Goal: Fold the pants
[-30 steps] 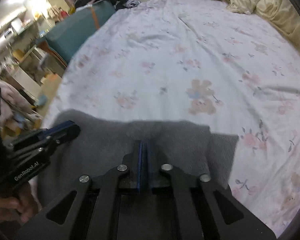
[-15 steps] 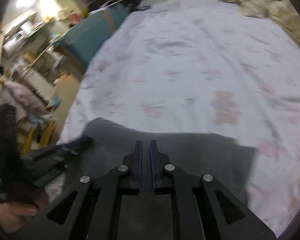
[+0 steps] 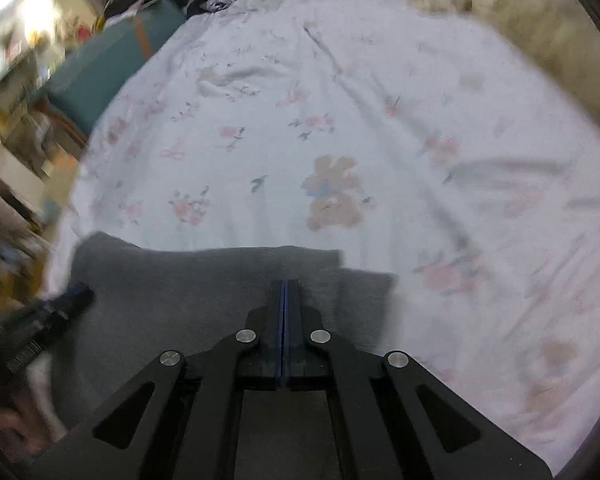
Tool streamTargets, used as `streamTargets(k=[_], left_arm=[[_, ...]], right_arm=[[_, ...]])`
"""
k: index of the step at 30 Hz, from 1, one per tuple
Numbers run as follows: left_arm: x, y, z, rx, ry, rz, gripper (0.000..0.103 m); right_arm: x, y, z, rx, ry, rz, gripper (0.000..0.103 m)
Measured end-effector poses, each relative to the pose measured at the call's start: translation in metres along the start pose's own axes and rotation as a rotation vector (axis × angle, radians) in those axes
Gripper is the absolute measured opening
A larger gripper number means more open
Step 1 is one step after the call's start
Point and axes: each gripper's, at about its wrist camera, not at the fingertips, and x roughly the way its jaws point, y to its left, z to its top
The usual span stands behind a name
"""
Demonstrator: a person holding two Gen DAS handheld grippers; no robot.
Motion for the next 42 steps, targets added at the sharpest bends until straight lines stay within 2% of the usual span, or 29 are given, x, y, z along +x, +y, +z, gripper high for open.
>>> streamTargets(k=[2, 3, 4, 5, 6, 7, 8, 9, 10, 12, 15, 17, 18, 21, 23, 24, 25, 26, 28, 30, 31, 32, 33, 34, 35, 36, 37, 42], left_arm=[[-0.005, 0.004, 0.0, -0.022, 0.009, -0.001, 0.011], [-0.009, 0.006, 0.0, -0.031, 0.015, -0.012, 0.021], [-0.013, 0.007, 0.0, -0.038, 0.015, -0.034, 0.026], [-0.017, 0.009, 0.001, -0.048, 0.012, -0.065, 0.036], [-0.021, 0.011, 0.002, -0.056, 0.011, -0.1, 0.053], [-0.025, 0.012, 0.003, -0.054, 0.015, -0.091, 0.068], [-0.029, 0.015, 0.003, -0.052, 0.004, -0.053, 0.095], [-0.032, 0.018, 0.002, -0.056, -0.014, -0.027, 0.102], [-0.035, 0.023, 0.001, -0.072, -0.032, -0.003, 0.102], [-0.032, 0.036, -0.002, -0.135, -0.005, 0.005, 0.102], [-0.014, 0.055, -0.012, -0.266, 0.089, -0.053, 0.102], [0.003, 0.057, -0.019, -0.295, 0.172, -0.105, 0.102], [0.008, 0.056, -0.022, -0.294, 0.193, -0.124, 0.102], [0.024, 0.045, -0.03, -0.271, 0.26, -0.191, 0.102], [0.028, 0.034, -0.034, -0.223, 0.26, -0.192, 0.103], [0.029, 0.029, -0.035, -0.196, 0.254, -0.188, 0.102], [0.03, 0.027, -0.035, -0.178, 0.25, -0.194, 0.099], [0.031, 0.025, -0.035, -0.166, 0.252, -0.202, 0.092], [0.028, 0.025, -0.034, -0.17, 0.254, -0.217, 0.084], [0.027, 0.023, -0.033, -0.158, 0.253, -0.222, 0.067], [0.025, 0.022, -0.033, -0.146, 0.251, -0.225, 0.062], [0.022, 0.021, -0.033, -0.13, 0.247, -0.223, 0.053], [0.019, 0.02, -0.032, -0.113, 0.244, -0.218, 0.044], [0.015, 0.018, -0.031, -0.1, 0.241, -0.217, 0.039], [0.01, 0.018, -0.031, -0.096, 0.233, -0.221, 0.032], [0.001, 0.018, -0.032, -0.1, 0.214, -0.228, 0.026], [-0.006, 0.017, -0.032, -0.096, 0.194, -0.229, 0.024], [-0.049, 0.009, -0.035, -0.051, 0.089, -0.211, 0.021]], right_arm=[[-0.014, -0.006, 0.001, 0.047, -0.017, 0.048, 0.003], [-0.022, -0.012, -0.001, 0.094, -0.016, 0.117, 0.007], [-0.029, -0.02, -0.004, 0.122, -0.022, 0.162, 0.007], [-0.036, -0.026, -0.008, 0.132, -0.031, 0.185, 0.013], [-0.041, -0.032, -0.012, 0.143, -0.034, 0.195, 0.02], [-0.043, -0.041, -0.015, 0.177, -0.032, 0.215, 0.043], [-0.043, -0.053, -0.02, 0.248, -0.022, 0.234, 0.071], [-0.041, -0.059, -0.021, 0.3, -0.016, 0.239, 0.083], [-0.04, -0.07, -0.025, 0.365, -0.014, 0.249, 0.094], [-0.033, -0.084, -0.032, 0.448, 0.015, 0.281, 0.096], [-0.005, -0.093, -0.041, 0.515, 0.13, 0.344, 0.096], [0.021, -0.093, -0.055, 0.586, 0.243, 0.457, 0.096], [0.028, -0.091, -0.058, 0.598, 0.279, 0.481, 0.096], [0.033, -0.073, -0.058, 0.473, 0.318, 0.446, 0.096], [0.032, -0.054, -0.06, 0.371, 0.337, 0.434, 0.097], [0.032, -0.043, -0.061, 0.3, 0.34, 0.393, 0.097], [0.033, -0.037, -0.064, 0.254, 0.339, 0.357, 0.096], [0.033, -0.033, -0.065, 0.229, 0.333, 0.335, 0.095], [0.033, -0.034, -0.066, 0.242, 0.314, 0.314, 0.095], [0.031, -0.033, -0.066, 0.237, 0.312, 0.303, 0.088], [0.029, -0.03, -0.063, 0.229, 0.312, 0.31, 0.072], [0.025, -0.028, -0.063, 0.218, 0.311, 0.326, 0.057], [0.02, -0.026, -0.062, 0.194, 0.307, 0.326, 0.049], [0.015, -0.024, -0.06, 0.171, 0.297, 0.33, 0.039], [0.01, -0.023, -0.059, 0.166, 0.286, 0.335, 0.033], [0.004, -0.021, -0.058, 0.154, 0.273, 0.34, 0.03], [-0.003, -0.018, -0.057, 0.139, 0.248, 0.347, 0.027], [-0.034, -0.018, -0.058, 0.141, 0.162, 0.408, 0.023]])
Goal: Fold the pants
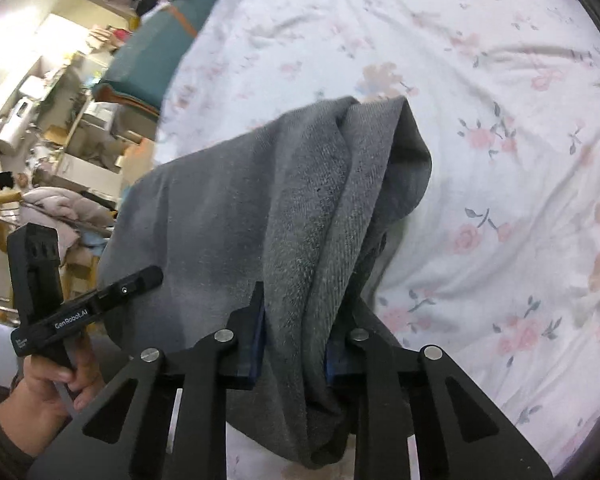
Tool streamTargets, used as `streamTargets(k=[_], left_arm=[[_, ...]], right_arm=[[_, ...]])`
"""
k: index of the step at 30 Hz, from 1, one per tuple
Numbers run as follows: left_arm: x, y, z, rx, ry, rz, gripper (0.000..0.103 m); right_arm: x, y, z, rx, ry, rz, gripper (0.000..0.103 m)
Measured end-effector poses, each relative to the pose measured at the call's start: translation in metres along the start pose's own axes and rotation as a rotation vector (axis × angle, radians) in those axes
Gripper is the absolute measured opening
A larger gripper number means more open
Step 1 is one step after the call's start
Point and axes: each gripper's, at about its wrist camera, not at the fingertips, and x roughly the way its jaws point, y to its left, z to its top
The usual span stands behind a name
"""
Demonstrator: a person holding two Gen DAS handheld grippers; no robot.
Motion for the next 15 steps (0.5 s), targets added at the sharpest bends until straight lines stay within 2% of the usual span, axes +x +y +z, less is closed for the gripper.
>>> streamTargets(k=[4, 8, 12, 15], left_arm=[[-0.037, -0.007, -0.001, 0.042, -0.088, -0.015, 0.021], [-0.063, -0.015, 0.018, 0.059, -0.168, -0.018, 0.021], [-0.071, -0.017, 0.063, 0.043, -0.213, 0.005, 0.021], [-0.063, -0.015, 0.121, 0.048, -0.224, 0.014, 0.021]], right_arm=[[-0.036, 0.017, -0.008, -0.054, -0.103, 0.055, 0.023], [-0.056, 0.036, 0.005, -0.104, -0.167, 0.074, 0.023], [-0.054, 0.056, 0.055, -0.156, -0.207, 0.067, 0.022], [-0.049, 0.067, 0.11, -0.202, -0.212, 0.03, 0.022]])
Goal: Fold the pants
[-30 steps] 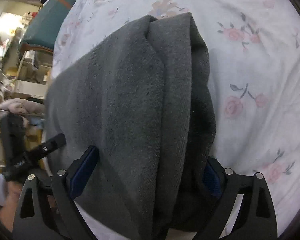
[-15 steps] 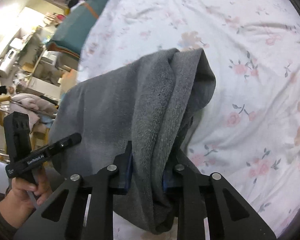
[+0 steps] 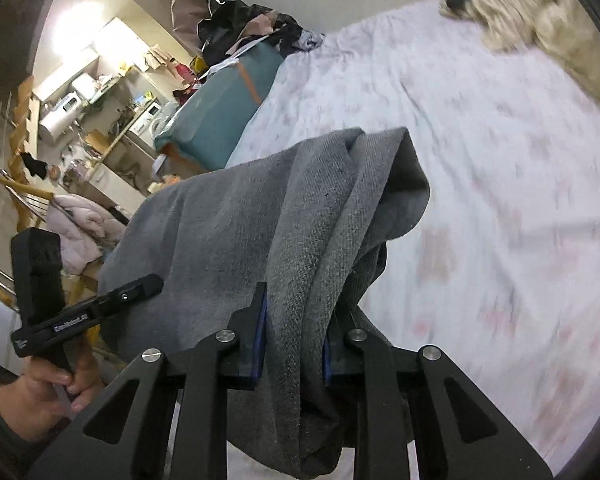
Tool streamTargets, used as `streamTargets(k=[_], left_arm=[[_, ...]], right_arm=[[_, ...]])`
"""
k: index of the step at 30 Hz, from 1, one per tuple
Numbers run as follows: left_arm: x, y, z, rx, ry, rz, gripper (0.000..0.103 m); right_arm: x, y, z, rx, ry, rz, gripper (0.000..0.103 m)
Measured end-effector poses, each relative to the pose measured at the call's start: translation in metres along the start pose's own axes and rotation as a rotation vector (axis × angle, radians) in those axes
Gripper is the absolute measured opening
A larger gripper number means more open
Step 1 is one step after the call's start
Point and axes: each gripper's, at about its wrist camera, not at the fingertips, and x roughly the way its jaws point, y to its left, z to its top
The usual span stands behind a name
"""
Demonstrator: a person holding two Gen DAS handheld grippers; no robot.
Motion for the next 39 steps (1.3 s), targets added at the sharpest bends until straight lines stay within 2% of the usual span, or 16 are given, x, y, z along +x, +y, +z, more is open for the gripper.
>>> streamTargets(k=[5, 9, 13, 16, 19, 20, 21, 23, 25, 26, 27, 29, 31, 34, 36, 39], left_arm=[[0.05, 0.011, 0.096, 0.001, -0.059, -0.009, 0.021], [0.118, 0.037, 0.175, 0.01, -0.128, 0.001, 0.021], [0.19, 0.059, 0.231, 0.047, -0.166, 0.036, 0.022], [0.243, 0.073, 0.245, 0.058, -0.172, 0.082, 0.024], [0.307, 0.092, 0.238, 0.052, -0.014, 0.185, 0.033], [0.319, 0.098, 0.234, 0.049, 0.021, 0.22, 0.041], [0.317, 0.106, 0.231, 0.044, -0.028, 0.206, 0.055], [0.304, 0.118, 0.227, 0.038, -0.112, 0.274, 0.08], [0.294, 0.136, 0.221, 0.009, -0.136, 0.257, 0.081], [0.293, 0.141, 0.217, 0.011, -0.128, 0.267, 0.081], [0.293, 0.139, 0.215, 0.041, -0.12, 0.312, 0.081], [0.279, 0.132, 0.208, 0.079, -0.177, 0.409, 0.081], [0.266, 0.127, 0.203, 0.073, -0.198, 0.546, 0.079], [0.238, 0.116, 0.184, 0.086, -0.204, 0.439, 0.079], [0.213, 0.106, 0.17, 0.075, -0.232, 0.406, 0.079], [0.174, 0.091, 0.15, 0.027, -0.26, 0.352, 0.08]], right_arm=[[0.044, -0.018, 0.115, -0.114, -0.024, -0.088, 0.022], [0.097, -0.045, 0.204, -0.161, -0.05, -0.142, 0.022], [0.159, -0.068, 0.268, -0.24, -0.049, -0.241, 0.022], [0.207, -0.086, 0.296, -0.291, -0.046, -0.328, 0.021], [0.257, -0.118, 0.297, -0.251, 0.02, -0.404, 0.024], [0.272, -0.13, 0.291, -0.228, 0.069, -0.431, 0.029], [0.285, -0.146, 0.283, -0.197, 0.116, -0.475, 0.035], [0.28, -0.165, 0.272, -0.154, 0.086, -0.515, 0.074], [0.265, -0.192, 0.265, -0.057, 0.063, -0.484, 0.084], [0.256, -0.204, 0.261, 0.0, 0.062, -0.459, 0.084], [0.251, -0.211, 0.257, 0.03, 0.073, -0.497, 0.083], [0.235, -0.21, 0.253, 0.033, 0.054, -0.566, 0.07], [0.211, -0.202, 0.244, 0.044, -0.002, -0.559, 0.07], [0.183, -0.178, 0.224, 0.04, -0.022, -0.467, 0.071], [0.168, -0.152, 0.21, 0.0, -0.033, -0.424, 0.072], [0.144, -0.112, 0.188, -0.066, -0.079, -0.397, 0.083]])
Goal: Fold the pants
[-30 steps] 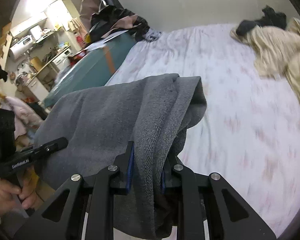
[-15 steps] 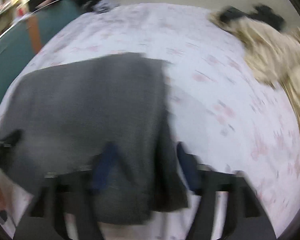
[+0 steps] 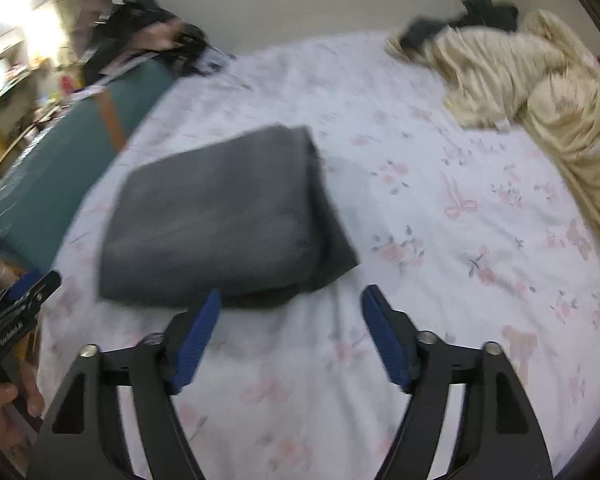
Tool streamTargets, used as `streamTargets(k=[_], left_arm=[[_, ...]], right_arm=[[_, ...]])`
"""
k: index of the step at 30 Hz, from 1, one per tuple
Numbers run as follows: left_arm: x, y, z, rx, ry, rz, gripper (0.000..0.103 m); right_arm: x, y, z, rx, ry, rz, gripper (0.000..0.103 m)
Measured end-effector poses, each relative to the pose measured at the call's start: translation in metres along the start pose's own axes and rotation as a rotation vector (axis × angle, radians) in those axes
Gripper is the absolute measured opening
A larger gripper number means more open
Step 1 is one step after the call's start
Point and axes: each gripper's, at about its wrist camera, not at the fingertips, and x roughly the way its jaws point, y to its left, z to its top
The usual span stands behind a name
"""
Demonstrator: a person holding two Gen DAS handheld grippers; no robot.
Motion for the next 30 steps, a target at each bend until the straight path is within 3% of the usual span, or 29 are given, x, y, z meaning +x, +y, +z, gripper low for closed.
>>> streamTargets(k=[2, 4, 5, 11, 14, 18, 25, 30], left_arm=[[-0.032, 0.0, -0.004, -0.017, -0.037, -0.01, 0.08], [-0.064, 0.002, -0.012, -0.056, -0.078, -0.024, 0.083], [-0.076, 0.003, -0.016, -0.075, -0.082, -0.024, 0.087], [-0.165, -0.012, -0.044, -0.036, -0.09, -0.045, 0.088], [-0.214, -0.009, -0.06, -0.05, -0.094, -0.071, 0.103], [-0.28, -0.009, -0.078, -0.018, -0.157, -0.083, 0.103], [-0.366, -0.021, -0.109, 0.033, -0.218, -0.052, 0.103], [-0.394, -0.022, -0.142, 0.063, -0.219, -0.053, 0.103]], right_arm=[[-0.032, 0.021, -0.02, -0.048, -0.051, 0.001, 0.099], [-0.061, 0.034, -0.043, -0.054, -0.103, -0.015, 0.102], [-0.075, 0.04, -0.055, -0.047, -0.108, -0.009, 0.102], [-0.154, 0.062, -0.099, -0.026, -0.172, -0.015, 0.102], [-0.195, 0.071, -0.116, 0.0, -0.188, 0.01, 0.103], [-0.256, 0.087, -0.145, -0.02, -0.257, 0.03, 0.103], [-0.323, 0.103, -0.197, 0.0, -0.314, 0.02, 0.103], [-0.342, 0.108, -0.235, -0.006, -0.326, 0.019, 0.103]])
